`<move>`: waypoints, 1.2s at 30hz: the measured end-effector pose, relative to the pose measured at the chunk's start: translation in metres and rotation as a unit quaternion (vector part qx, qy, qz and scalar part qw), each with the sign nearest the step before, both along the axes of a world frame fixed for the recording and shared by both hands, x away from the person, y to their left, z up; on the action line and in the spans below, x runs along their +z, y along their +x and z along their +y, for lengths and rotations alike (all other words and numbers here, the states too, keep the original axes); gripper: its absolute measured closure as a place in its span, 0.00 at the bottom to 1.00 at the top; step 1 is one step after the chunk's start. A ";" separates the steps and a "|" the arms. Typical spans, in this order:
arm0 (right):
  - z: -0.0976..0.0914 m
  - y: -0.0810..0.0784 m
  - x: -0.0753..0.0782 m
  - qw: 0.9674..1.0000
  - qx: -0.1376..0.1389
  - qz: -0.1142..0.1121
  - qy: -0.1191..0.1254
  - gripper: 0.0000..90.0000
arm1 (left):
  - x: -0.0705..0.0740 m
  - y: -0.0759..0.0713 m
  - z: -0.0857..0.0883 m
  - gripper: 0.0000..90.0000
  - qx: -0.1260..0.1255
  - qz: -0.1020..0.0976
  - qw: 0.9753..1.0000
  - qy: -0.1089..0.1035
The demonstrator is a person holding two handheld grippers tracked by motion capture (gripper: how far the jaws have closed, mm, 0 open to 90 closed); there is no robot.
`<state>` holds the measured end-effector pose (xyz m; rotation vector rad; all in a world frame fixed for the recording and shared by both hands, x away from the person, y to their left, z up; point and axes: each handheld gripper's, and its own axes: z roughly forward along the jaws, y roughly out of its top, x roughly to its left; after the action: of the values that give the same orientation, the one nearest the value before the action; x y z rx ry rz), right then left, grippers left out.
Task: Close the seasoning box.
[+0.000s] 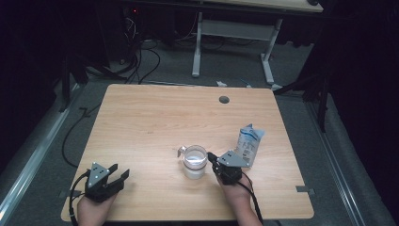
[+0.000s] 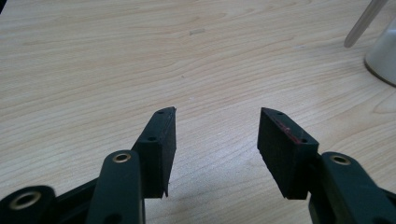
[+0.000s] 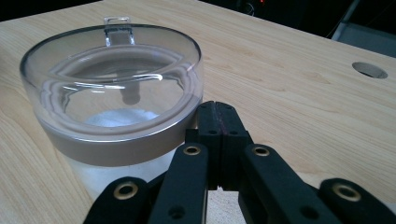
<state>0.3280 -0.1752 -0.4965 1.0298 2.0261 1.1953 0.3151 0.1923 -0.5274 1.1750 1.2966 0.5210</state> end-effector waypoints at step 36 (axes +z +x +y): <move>0.012 -0.018 0.000 0.999 0.031 -0.002 -0.007 1.00 | 0.001 -0.002 0.000 0.52 -0.006 0.001 1.000 -0.008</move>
<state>0.3097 -0.1629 -0.4964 0.9631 2.0731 1.2123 0.3135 0.1927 -0.5268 1.1693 1.2922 0.5002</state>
